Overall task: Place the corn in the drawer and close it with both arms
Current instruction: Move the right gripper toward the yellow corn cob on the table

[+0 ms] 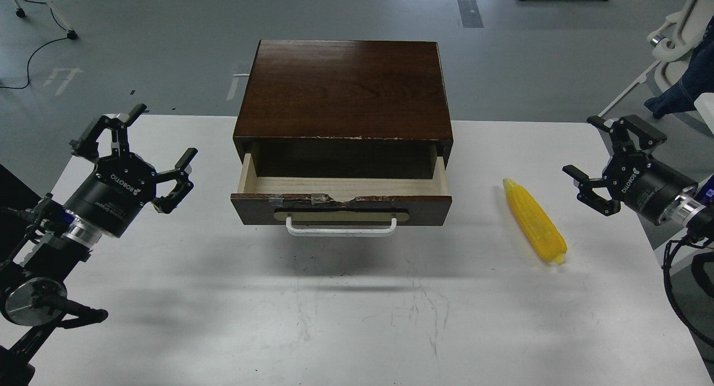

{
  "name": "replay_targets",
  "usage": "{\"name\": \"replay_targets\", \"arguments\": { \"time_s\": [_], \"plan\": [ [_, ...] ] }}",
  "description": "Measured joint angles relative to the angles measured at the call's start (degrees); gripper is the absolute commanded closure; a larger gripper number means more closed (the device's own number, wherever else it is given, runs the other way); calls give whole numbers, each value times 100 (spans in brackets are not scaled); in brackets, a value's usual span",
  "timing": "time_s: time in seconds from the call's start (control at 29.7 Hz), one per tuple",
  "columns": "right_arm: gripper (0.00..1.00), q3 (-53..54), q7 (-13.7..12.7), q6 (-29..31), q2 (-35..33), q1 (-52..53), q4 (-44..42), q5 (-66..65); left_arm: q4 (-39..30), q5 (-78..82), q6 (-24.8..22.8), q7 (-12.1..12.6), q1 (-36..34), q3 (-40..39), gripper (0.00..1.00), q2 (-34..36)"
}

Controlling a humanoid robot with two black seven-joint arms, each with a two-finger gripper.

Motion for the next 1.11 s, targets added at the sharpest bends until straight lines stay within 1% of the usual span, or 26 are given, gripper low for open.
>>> {"name": "replay_targets", "arguments": {
  "time_s": [0.71,1.11],
  "plan": [
    [0,-37,-2,0,16,-2,-12,-54,-10,-14,0,-8,9,-9,1,5],
    [0,-109,0,0,-21,123,-257,-131,-16,-18,0,1,7,-27,1,56]
  ]
}}
